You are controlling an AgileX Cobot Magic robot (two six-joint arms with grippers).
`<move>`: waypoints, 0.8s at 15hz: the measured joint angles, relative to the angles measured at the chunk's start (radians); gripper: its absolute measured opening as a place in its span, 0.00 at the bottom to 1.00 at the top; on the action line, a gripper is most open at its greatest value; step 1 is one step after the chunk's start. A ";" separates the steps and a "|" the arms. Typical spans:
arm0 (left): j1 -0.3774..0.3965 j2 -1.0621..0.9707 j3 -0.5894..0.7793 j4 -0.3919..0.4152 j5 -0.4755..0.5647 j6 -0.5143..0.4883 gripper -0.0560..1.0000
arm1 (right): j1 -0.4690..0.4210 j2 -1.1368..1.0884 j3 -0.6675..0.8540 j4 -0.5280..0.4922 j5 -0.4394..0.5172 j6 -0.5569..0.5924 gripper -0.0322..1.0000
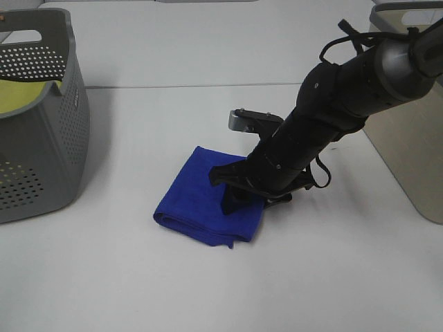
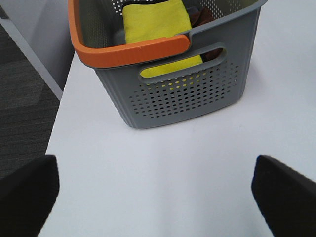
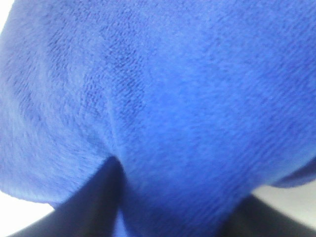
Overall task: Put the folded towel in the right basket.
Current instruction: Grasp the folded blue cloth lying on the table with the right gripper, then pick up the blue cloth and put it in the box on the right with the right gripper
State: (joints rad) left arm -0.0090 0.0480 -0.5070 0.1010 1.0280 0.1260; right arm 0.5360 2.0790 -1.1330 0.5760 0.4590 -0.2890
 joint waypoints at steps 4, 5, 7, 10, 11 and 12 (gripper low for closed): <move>0.000 0.000 0.000 0.000 0.000 0.000 0.99 | 0.000 0.012 0.000 0.013 0.002 0.001 0.12; 0.000 0.000 0.000 0.000 0.000 0.000 0.99 | 0.000 0.010 0.000 0.013 0.003 0.001 0.12; 0.000 0.000 0.000 0.000 0.000 0.000 0.99 | 0.000 -0.040 0.009 -0.033 0.021 0.001 0.12; 0.000 0.000 0.000 0.000 0.000 0.000 0.99 | -0.015 -0.229 0.011 -0.069 0.032 0.001 0.12; 0.000 0.000 0.000 0.000 0.000 0.000 0.99 | -0.043 -0.301 0.011 -0.082 0.036 0.001 0.12; 0.000 0.000 0.000 0.000 0.000 0.000 0.99 | -0.090 -0.362 0.011 -0.085 0.042 0.001 0.12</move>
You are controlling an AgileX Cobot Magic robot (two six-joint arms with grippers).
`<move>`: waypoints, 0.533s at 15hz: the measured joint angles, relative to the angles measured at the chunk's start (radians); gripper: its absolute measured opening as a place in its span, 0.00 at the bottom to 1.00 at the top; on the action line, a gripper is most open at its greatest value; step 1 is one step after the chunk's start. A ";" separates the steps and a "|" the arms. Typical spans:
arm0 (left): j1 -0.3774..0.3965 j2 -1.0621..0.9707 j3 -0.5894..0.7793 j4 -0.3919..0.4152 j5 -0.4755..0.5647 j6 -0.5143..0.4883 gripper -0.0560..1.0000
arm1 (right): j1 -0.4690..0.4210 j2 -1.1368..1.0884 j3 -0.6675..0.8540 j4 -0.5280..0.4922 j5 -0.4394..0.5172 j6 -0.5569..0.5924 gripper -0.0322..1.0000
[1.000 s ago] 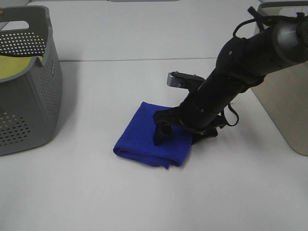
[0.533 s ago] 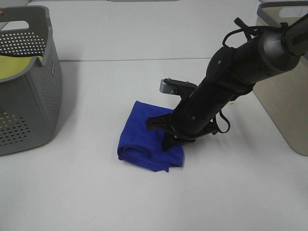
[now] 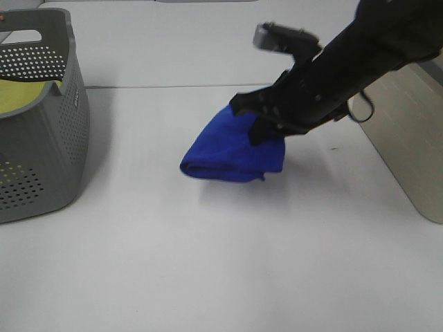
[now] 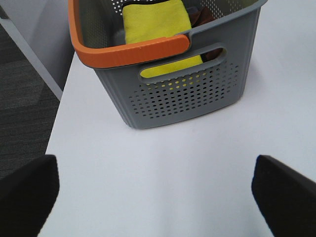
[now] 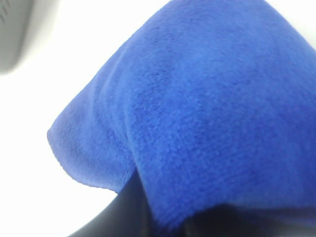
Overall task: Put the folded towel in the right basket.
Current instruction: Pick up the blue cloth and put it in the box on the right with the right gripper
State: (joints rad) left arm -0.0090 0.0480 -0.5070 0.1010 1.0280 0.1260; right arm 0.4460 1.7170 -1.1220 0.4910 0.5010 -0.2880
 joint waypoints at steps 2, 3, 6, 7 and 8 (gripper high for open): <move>0.000 0.000 0.000 0.000 0.000 0.000 0.99 | -0.089 -0.084 0.000 0.000 0.013 0.000 0.12; 0.000 0.000 0.000 0.000 0.000 0.000 0.99 | -0.157 -0.137 0.000 -0.001 0.020 0.000 0.12; 0.000 0.000 0.000 0.000 0.000 0.000 0.99 | -0.455 -0.238 0.000 0.012 0.021 0.003 0.12; 0.000 0.000 0.000 0.000 0.000 0.000 0.99 | -0.536 -0.242 0.000 0.029 0.021 0.011 0.12; 0.000 0.000 0.000 0.000 0.000 0.000 0.99 | -0.616 -0.241 0.000 0.037 0.021 0.016 0.12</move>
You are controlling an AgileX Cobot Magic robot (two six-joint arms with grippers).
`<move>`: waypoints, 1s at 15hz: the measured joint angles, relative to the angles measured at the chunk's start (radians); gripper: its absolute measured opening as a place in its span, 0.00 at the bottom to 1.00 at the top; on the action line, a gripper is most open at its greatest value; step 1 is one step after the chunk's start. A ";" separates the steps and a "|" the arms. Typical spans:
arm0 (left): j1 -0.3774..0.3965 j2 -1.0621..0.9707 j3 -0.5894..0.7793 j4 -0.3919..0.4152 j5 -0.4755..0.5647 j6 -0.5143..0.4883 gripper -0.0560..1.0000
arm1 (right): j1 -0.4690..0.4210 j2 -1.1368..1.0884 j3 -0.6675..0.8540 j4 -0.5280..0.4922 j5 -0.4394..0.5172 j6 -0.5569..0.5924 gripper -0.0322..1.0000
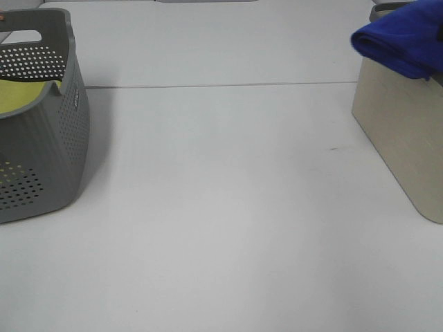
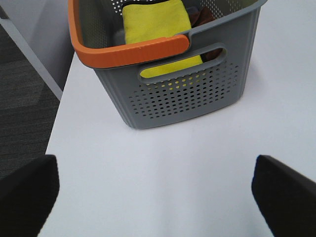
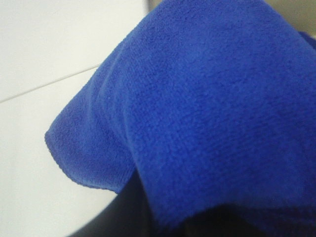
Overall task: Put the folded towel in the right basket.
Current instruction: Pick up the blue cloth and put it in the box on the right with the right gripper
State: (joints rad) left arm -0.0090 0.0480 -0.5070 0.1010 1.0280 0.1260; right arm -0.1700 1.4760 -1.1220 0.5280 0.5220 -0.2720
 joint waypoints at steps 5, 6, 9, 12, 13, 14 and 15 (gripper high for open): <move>0.000 0.000 0.000 0.000 0.000 0.000 0.99 | -0.204 0.096 0.000 0.011 -0.001 0.003 0.12; 0.000 0.000 0.000 0.000 0.000 0.000 0.99 | -0.206 0.135 0.000 0.011 0.002 -0.002 0.12; 0.000 0.000 0.000 0.000 0.000 0.000 0.99 | -0.206 0.242 0.000 0.012 0.015 -0.004 0.12; 0.000 0.000 0.000 0.000 0.000 0.000 0.99 | -0.206 0.317 0.000 0.014 0.014 -0.004 0.12; 0.000 0.000 0.000 0.000 0.000 0.000 0.99 | -0.206 0.324 0.000 0.015 0.014 -0.005 0.12; 0.000 0.000 0.000 0.000 0.000 0.000 0.99 | -0.206 0.326 0.000 0.015 0.012 -0.005 0.12; 0.000 0.000 0.000 0.000 0.000 0.000 0.99 | -0.206 0.326 0.000 0.015 0.006 -0.006 0.12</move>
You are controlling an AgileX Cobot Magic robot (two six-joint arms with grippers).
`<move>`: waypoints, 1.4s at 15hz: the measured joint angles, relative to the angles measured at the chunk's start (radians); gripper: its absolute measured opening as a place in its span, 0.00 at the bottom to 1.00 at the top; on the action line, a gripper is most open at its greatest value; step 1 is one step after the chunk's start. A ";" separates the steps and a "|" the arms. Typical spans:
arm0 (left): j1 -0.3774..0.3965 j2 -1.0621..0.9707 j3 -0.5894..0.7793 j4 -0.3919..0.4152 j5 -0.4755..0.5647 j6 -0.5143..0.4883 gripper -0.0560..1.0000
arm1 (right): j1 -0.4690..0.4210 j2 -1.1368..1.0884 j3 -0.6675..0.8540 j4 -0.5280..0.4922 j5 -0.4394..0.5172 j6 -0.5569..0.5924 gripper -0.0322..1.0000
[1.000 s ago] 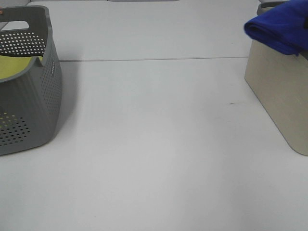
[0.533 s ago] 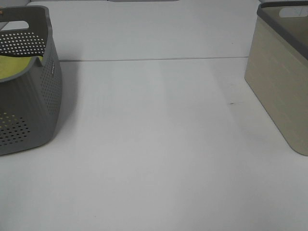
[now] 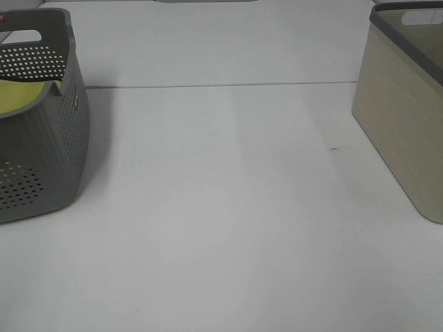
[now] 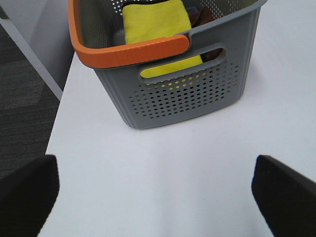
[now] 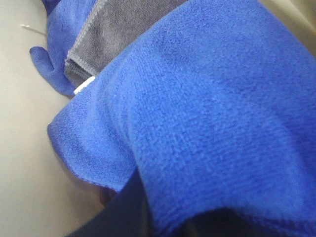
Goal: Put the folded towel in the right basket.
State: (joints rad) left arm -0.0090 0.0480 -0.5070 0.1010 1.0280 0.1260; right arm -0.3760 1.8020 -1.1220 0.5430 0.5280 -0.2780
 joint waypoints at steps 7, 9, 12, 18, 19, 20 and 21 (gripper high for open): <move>0.000 0.000 0.000 0.000 0.000 0.000 0.99 | 0.000 -0.006 0.000 0.001 0.023 0.000 0.89; 0.000 0.000 0.000 0.000 0.000 0.000 0.99 | 0.000 -0.055 0.000 0.000 0.036 -0.001 0.91; 0.000 0.000 0.000 0.000 0.000 0.000 0.99 | 0.000 -0.187 0.000 0.000 0.045 -0.001 0.91; 0.000 0.000 0.000 0.000 0.000 0.000 0.99 | 0.000 -0.480 0.000 0.015 0.292 -0.031 0.91; 0.000 0.000 0.000 0.000 0.000 0.000 0.99 | 0.000 -0.535 0.000 0.010 0.336 -0.059 0.91; 0.000 0.000 0.000 0.000 0.000 0.000 0.99 | 0.000 -0.594 0.000 0.009 0.374 -0.082 0.91; 0.000 0.000 0.000 0.000 0.000 0.000 0.99 | 0.000 -0.664 0.001 0.008 0.391 -0.097 0.91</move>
State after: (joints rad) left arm -0.0090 0.0480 -0.5070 0.1010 1.0280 0.1260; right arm -0.3760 1.1380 -1.1210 0.5510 0.9190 -0.3750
